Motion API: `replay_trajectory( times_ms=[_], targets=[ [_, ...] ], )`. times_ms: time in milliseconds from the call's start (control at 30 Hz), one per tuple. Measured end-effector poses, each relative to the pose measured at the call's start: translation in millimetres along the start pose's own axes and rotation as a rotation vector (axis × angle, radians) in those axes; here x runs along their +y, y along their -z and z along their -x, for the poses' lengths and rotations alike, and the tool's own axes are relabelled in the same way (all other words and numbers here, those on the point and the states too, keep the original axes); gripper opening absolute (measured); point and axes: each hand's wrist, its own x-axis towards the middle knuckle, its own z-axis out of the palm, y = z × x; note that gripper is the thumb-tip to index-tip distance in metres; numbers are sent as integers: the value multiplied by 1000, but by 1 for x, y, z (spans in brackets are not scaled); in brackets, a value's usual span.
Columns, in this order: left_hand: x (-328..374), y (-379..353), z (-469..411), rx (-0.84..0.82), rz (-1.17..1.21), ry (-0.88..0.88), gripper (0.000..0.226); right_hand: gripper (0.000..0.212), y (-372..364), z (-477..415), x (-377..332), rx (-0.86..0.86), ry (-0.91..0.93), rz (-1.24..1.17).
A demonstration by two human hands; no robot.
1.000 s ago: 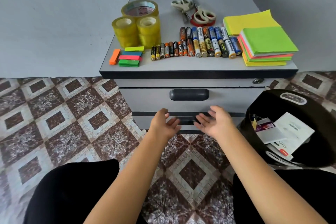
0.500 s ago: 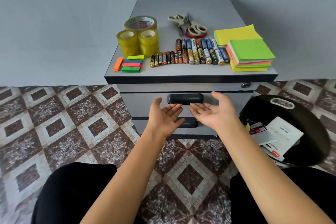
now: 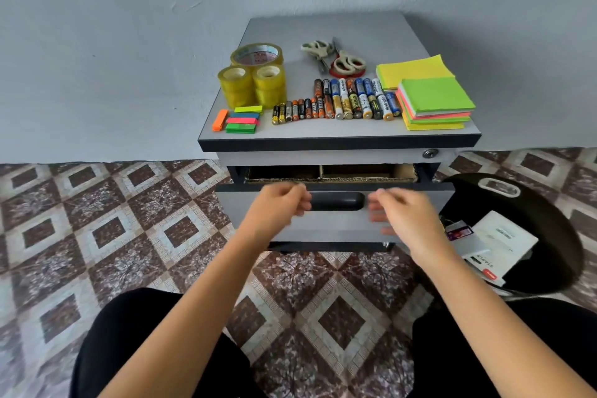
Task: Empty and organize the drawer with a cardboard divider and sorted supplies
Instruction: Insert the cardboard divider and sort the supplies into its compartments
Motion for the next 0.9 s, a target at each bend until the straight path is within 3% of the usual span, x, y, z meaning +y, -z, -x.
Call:
replay_trajectory(
  times_ms=[67,133,333,600,900],
  targets=[
    [4,7,-18,133,-285,-171,26,23,8,-9,-3,115,282,286],
    [1,10,-37,195,-578,-256,31,27,8,-26,-5,154,442,493],
    [-17,13,-60,54,-842,-205,44,42,-4,-69,0,-129,457,897],
    [-27,13,-40,34,-855,-242,40,42,1,-54,11,-206,441,914],
    [-59,6,36,47,-889,-308,39,42,6,26,44,-164,496,936]
  ],
)
